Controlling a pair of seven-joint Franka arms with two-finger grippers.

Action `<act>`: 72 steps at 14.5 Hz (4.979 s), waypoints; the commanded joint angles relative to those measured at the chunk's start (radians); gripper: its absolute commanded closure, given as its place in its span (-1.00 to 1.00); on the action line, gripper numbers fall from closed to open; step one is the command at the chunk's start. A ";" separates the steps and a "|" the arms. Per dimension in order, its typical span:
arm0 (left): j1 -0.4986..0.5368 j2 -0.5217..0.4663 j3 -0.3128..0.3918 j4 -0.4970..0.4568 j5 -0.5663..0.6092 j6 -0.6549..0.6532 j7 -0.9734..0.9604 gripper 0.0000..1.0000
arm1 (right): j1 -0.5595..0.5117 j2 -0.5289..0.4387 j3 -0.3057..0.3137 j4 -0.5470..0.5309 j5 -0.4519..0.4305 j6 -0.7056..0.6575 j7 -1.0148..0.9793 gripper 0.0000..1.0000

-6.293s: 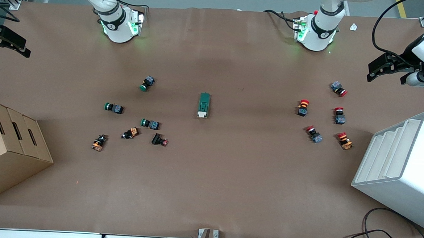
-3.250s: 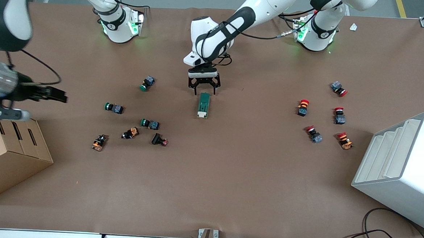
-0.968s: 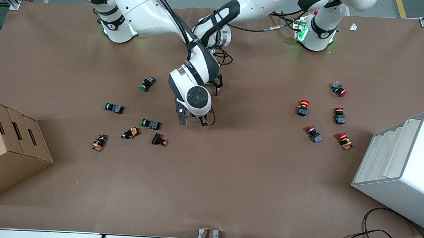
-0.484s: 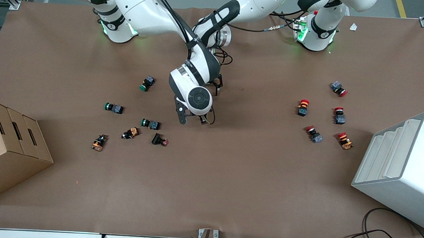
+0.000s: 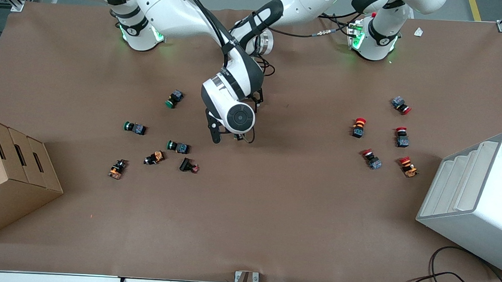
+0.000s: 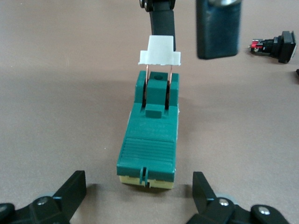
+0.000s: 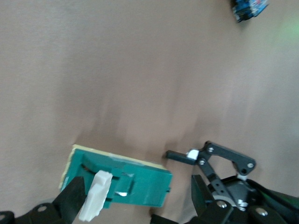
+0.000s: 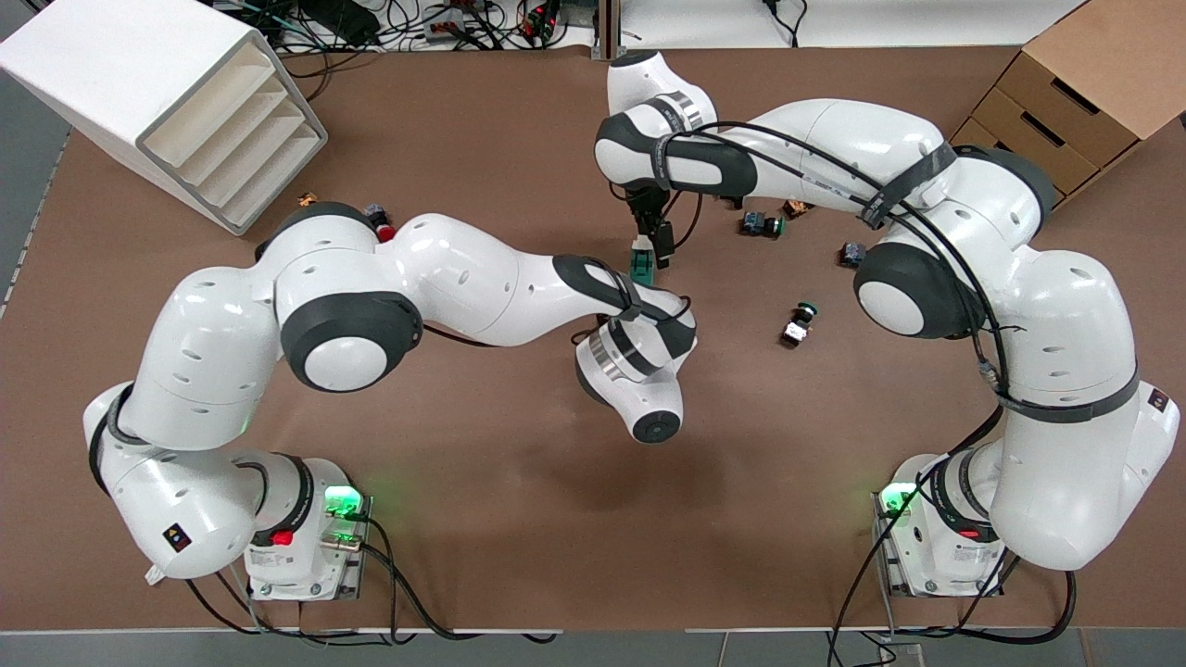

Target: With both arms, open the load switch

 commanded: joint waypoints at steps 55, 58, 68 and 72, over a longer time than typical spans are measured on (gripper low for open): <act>0.320 -0.486 0.031 0.273 -1.030 -0.203 1.366 -1.00 | -0.821 -0.500 -0.014 0.037 -0.244 -0.219 -2.084 -1.00; 0.326 -0.489 0.037 0.313 -1.034 -0.290 1.456 -1.00 | -0.818 -0.500 -0.014 0.039 -0.248 -0.221 -2.086 -1.00; 0.627 -0.584 0.030 0.360 -1.200 -0.330 1.802 -1.00 | -0.827 -0.544 -0.008 0.060 -0.191 -0.316 -2.075 -1.00; 0.798 -0.641 0.040 0.366 -1.287 -0.330 1.960 -1.00 | -0.824 -0.612 -0.008 0.001 -0.204 -0.317 -2.083 -1.00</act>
